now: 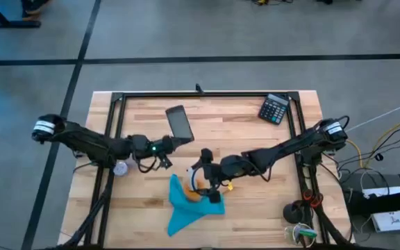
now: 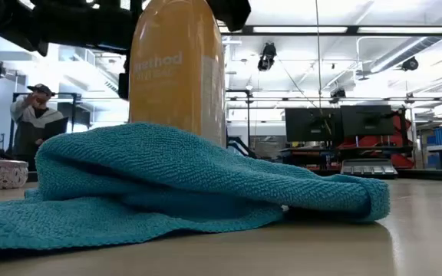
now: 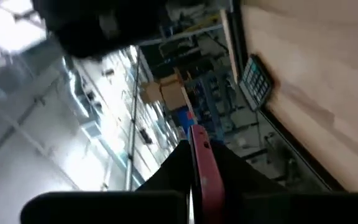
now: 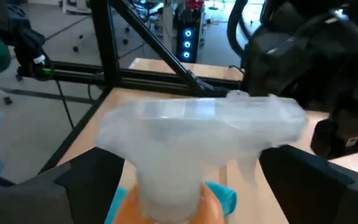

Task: Apply microfiber cloth
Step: Spray the back of the pink cellphone using yellow spray bottle

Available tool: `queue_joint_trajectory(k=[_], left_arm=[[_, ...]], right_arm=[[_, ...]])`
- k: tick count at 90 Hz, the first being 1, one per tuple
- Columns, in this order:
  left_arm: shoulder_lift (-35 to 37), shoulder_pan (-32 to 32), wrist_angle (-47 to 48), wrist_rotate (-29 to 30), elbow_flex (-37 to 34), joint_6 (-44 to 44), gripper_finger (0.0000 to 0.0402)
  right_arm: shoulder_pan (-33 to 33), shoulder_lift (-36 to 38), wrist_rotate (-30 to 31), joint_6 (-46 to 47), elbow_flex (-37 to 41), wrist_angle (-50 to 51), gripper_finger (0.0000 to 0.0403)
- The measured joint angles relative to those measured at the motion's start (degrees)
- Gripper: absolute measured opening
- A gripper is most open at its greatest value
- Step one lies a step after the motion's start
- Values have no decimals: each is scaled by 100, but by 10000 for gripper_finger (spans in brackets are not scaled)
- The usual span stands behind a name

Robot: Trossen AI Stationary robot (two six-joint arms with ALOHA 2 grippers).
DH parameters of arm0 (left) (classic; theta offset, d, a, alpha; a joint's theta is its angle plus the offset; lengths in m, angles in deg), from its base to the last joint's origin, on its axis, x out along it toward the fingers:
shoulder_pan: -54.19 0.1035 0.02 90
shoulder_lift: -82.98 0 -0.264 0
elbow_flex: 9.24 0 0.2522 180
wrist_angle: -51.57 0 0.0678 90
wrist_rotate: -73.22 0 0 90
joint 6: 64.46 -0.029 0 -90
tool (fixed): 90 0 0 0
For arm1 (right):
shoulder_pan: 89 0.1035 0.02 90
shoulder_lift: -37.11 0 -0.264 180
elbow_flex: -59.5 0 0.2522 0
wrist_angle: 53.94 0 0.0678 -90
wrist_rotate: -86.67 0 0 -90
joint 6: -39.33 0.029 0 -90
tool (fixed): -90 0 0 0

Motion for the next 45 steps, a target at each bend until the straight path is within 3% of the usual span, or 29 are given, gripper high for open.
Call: queue_joint_trajectory(k=[17,45], left_arm=[[-322,-161,-403,401,2,-1132,17],[-648,-161,-838,403,2,-1601,17]], right_arm=[[-13,0,4,7,0,-1,344],[-15,-47,-239,113,35,19,344]])
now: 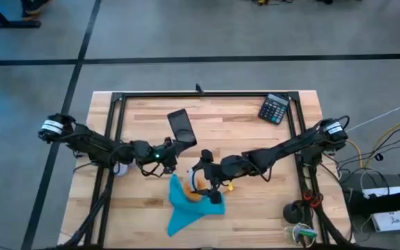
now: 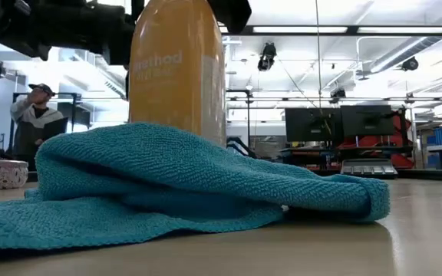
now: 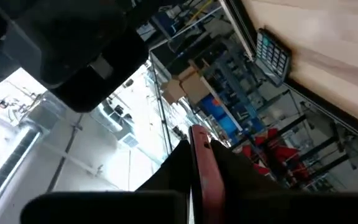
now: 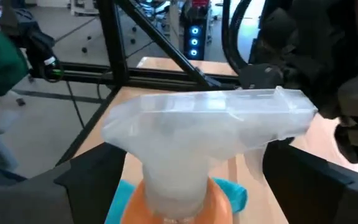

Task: Apply microfiber cloth
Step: Spray the back of the pink cellphone using yellow spray bottle

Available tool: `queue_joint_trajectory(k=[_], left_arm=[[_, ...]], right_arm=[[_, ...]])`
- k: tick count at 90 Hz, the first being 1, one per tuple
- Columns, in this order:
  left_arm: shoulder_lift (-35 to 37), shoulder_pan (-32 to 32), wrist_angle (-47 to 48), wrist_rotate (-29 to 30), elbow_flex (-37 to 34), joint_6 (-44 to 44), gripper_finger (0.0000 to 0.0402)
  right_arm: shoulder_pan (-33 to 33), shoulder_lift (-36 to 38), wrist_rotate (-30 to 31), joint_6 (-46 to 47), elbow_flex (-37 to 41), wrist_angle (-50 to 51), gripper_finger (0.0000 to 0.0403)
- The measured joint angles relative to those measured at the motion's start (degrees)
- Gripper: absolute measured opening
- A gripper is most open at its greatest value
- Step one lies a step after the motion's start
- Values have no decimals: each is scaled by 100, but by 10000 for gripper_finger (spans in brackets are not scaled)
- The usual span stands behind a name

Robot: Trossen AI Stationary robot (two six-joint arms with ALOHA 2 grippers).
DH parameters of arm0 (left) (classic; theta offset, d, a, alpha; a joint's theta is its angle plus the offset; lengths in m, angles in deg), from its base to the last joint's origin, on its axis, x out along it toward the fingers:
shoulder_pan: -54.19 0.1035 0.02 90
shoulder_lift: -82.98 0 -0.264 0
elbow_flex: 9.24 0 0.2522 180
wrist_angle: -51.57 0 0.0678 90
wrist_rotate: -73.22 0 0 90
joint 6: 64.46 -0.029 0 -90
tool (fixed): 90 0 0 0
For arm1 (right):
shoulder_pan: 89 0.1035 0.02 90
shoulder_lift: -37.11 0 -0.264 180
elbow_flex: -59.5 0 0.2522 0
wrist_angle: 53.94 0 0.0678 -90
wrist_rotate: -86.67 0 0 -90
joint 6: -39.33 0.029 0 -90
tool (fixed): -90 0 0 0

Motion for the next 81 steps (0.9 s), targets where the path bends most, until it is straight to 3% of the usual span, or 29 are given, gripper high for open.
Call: queue_joint_trajectory(k=[23,60,69,81], left_arm=[[-320,-223,2,143,0,-546,17],[-215,-490,-175,344,4,-501,17],[-215,-494,-177,333,4,-481,17],[-200,-492,-171,367,4,-472,17]], right_arm=[[-9,-19,-15,-226,9,27,344],[-61,-19,-17,-219,15,24,340],[-61,-19,-16,-214,16,42,315],[-61,-19,-17,-173,17,48,245]])
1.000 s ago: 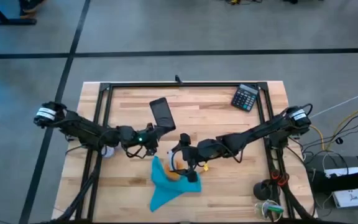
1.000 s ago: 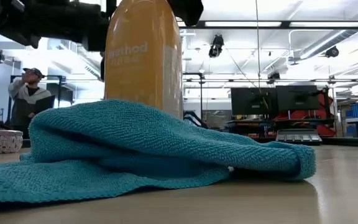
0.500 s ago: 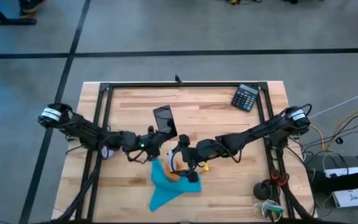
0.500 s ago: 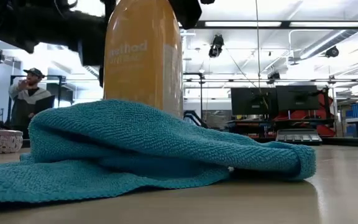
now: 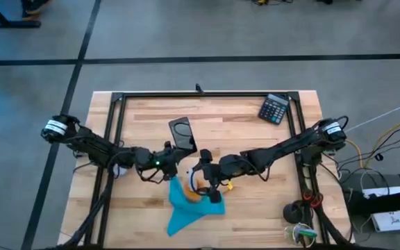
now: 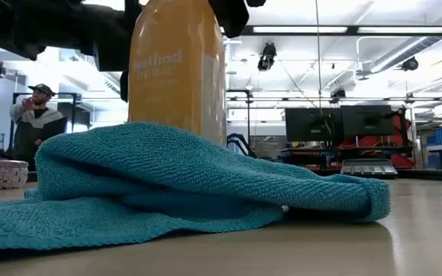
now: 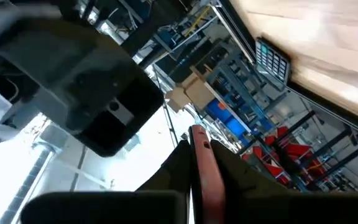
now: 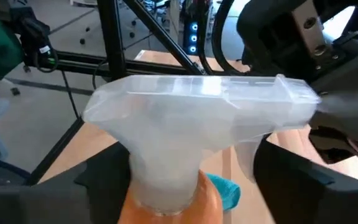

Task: Apply microfiber cloth
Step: Spray the back of the pink cellphone using yellow spray bottle

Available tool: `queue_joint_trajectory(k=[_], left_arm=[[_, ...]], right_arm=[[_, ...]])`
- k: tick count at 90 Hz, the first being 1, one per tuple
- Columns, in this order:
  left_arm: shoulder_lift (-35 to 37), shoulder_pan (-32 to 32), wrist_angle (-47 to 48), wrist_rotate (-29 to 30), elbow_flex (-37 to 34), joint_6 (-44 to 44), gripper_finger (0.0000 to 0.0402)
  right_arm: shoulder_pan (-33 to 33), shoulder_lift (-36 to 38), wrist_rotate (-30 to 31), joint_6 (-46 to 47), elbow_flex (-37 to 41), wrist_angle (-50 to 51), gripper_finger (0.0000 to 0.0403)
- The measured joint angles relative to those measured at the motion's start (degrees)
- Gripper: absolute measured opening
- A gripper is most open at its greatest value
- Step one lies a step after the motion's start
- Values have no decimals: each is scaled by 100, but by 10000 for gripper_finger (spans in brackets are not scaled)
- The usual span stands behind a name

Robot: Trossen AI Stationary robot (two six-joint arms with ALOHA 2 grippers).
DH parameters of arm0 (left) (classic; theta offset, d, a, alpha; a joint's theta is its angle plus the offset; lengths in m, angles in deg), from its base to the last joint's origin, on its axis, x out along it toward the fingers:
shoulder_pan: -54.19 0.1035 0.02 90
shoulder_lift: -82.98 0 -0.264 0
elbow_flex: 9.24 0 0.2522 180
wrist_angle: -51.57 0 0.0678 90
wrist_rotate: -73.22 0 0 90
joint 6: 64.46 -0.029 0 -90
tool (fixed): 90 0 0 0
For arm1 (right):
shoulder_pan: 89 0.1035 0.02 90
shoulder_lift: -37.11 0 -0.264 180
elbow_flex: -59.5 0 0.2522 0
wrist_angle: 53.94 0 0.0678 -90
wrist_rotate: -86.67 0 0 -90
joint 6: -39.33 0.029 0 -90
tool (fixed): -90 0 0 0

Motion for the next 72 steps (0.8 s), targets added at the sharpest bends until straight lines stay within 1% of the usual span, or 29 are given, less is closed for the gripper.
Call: queue_joint_trajectory(k=[10,14,31,37,50,58,64,72], left_arm=[[58,0,4,84,0,5,17],[81,0,-4,117,0,7,17],[124,0,4,137,0,138,17],[122,0,8,140,0,329,17],[120,0,28,142,-33,948,17],[120,0,28,142,-93,1422,17],[120,0,28,142,-175,1808,17],[120,-8,31,188,-315,2302,17]], right_arm=[[-5,2,-20,11,2,17,174],[-12,2,-20,4,2,27,151],[-35,2,37,-100,2,36,148],[-47,2,52,-85,2,36,174],[-79,2,21,18,2,36,272],[-81,2,-1,62,4,29,319],[-79,2,3,57,9,31,340],[-74,2,148,16,9,18,350]])
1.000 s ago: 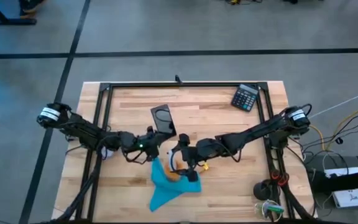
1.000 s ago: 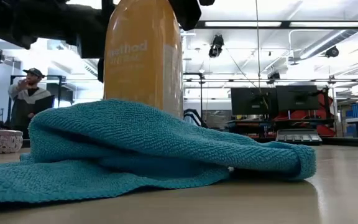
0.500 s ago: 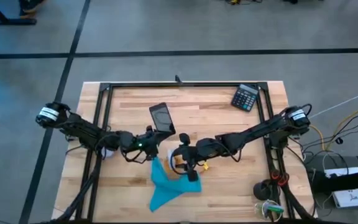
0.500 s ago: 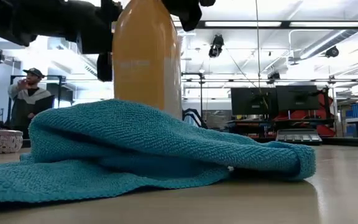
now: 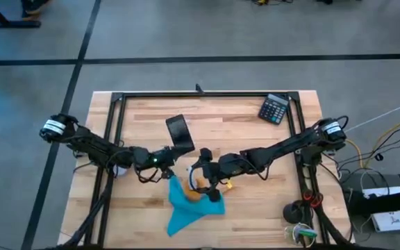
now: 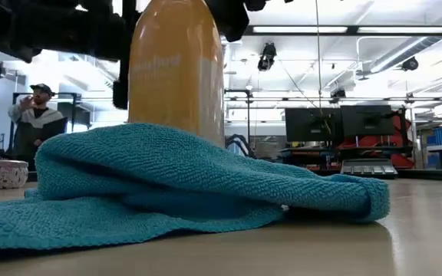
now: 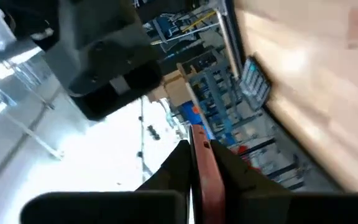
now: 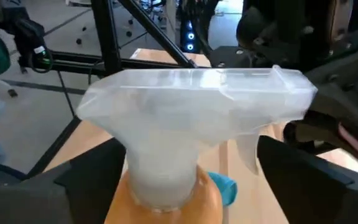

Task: Apply microfiber cloth
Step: Spray the back of the pink cellphone using yellow spray bottle

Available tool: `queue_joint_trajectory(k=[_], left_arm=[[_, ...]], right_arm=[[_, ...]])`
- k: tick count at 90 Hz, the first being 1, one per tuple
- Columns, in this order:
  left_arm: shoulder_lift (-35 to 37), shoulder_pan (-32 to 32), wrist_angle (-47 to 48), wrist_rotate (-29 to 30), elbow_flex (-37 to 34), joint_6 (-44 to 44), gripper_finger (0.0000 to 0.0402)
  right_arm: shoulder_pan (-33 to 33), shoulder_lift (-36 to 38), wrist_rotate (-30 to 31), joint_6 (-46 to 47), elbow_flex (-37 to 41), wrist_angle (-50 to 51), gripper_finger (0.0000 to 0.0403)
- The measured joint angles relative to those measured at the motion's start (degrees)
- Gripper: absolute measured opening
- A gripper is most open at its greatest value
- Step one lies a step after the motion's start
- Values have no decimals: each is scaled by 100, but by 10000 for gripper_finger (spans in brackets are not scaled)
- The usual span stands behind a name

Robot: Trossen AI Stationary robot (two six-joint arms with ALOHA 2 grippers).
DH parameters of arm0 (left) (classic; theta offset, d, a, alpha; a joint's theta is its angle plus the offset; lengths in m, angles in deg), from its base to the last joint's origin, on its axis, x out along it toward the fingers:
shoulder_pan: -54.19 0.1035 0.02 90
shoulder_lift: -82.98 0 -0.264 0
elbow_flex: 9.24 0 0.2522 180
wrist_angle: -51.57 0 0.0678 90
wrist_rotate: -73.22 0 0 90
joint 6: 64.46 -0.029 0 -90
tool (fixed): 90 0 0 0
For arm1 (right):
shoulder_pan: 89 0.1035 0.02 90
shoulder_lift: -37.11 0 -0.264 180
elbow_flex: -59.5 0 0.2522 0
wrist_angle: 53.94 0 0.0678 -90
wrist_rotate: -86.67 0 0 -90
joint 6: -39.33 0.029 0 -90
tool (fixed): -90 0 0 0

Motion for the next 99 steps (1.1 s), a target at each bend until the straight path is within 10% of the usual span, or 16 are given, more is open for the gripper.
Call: queue_joint_trajectory(k=[47,99], left_arm=[[0,-471,-2,1606,-752,1694,16],[2,-826,5,1704,-896,3368,17]], right_arm=[[-157,42,1401,-389,0,56,354],[-1198,76,2109,-614,0,700,354]])
